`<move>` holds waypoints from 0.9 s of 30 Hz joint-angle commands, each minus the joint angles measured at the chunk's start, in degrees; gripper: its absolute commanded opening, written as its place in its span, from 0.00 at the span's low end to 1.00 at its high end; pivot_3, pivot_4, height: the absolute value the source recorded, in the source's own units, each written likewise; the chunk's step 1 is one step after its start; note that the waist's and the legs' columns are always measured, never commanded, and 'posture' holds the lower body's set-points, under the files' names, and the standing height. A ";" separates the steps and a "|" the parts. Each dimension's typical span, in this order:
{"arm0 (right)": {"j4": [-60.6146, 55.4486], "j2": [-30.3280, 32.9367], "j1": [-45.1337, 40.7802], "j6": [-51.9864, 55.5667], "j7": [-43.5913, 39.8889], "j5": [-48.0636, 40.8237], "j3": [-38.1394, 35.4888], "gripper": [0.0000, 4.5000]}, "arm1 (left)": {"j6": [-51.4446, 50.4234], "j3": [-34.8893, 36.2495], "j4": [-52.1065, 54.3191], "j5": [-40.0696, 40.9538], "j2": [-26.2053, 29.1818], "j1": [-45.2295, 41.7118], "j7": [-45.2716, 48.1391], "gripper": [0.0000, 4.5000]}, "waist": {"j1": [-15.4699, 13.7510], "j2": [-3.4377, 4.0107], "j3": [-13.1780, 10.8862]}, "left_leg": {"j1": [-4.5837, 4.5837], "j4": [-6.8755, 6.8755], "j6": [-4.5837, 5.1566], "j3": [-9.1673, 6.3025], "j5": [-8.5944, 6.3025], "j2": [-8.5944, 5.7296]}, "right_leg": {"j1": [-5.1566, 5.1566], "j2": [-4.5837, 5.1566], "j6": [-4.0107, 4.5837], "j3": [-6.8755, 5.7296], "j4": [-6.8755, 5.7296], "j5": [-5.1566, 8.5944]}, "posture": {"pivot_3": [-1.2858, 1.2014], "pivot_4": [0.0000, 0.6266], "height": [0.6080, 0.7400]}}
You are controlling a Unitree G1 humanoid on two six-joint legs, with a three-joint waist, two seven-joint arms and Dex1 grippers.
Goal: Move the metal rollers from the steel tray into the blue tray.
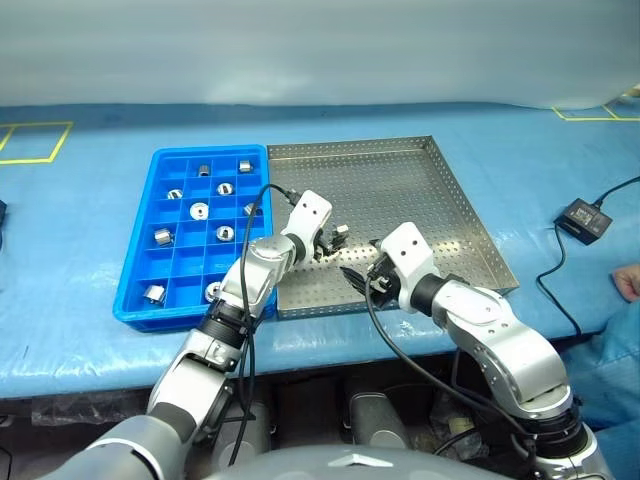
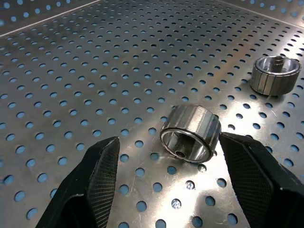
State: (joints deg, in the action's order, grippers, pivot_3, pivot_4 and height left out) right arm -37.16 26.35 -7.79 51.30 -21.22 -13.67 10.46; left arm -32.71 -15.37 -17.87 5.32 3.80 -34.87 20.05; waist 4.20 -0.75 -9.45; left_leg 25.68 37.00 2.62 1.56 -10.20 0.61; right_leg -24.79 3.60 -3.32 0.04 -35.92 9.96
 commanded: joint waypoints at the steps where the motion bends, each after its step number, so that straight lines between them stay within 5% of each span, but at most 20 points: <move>1: -1.77 -0.20 -0.98 -1.65 0.04 0.41 0.11 0.88 | 1.62 0.39 0.38 -0.73 -0.67 -0.79 0.51 0.81 | 0.03 0.00 0.00 | 0.00 -0.01 0.00 0.00 -0.02 0.00 | -0.01 0.00 0.00 0.00 0.00 0.00 | 0.45 0.24 1.00; 20: -2.70 -0.52 -0.71 -1.02 1.95 1.44 0.61 0.88 | 11.51 8.20 -9.82 -2.63 -5.53 -4.72 -10.54 0.81 | 0.78 -0.01 0.00 | 0.00 0.04 0.05 0.05 -0.16 0.00 | 0.01 0.00 -0.05 0.00 0.02 -0.03 | 0.43 0.24 1.00; 27: -3.11 0.08 -0.75 -0.34 2.48 2.21 0.56 0.88 | 9.50 5.63 -5.35 0.76 -7.20 -4.15 0.03 0.81 | 1.12 -0.01 0.00 | 0.00 0.11 0.03 0.09 -0.18 -0.02 | 0.03 0.05 -0.06 0.01 0.03 -0.03 | 0.42 0.24 1.00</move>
State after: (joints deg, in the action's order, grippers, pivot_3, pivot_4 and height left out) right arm -37.55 26.18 -8.20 50.75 -18.91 -11.81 11.86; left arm -23.33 -8.59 -26.99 4.97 -2.35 -38.49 17.00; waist 5.32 -0.77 -9.45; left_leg 25.69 37.10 2.64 1.65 -10.40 0.59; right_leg -24.76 3.67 -3.37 0.05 -35.88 9.93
